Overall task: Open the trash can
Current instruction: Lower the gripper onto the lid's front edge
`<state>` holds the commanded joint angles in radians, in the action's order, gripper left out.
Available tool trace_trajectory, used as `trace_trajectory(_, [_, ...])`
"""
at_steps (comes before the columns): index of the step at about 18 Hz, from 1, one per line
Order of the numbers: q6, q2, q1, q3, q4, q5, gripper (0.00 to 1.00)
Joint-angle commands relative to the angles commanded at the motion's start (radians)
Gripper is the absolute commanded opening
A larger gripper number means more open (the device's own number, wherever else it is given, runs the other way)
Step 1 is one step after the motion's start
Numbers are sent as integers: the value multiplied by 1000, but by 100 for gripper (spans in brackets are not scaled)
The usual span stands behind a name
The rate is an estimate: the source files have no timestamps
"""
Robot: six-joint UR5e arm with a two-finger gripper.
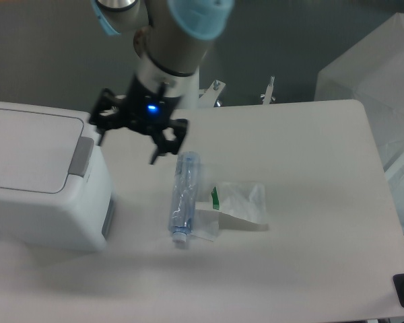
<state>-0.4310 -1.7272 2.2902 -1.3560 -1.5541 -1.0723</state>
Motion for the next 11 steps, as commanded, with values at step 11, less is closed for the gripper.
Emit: trace_trajectory(11, [-43, -14, 37, -18, 100, -77, 100])
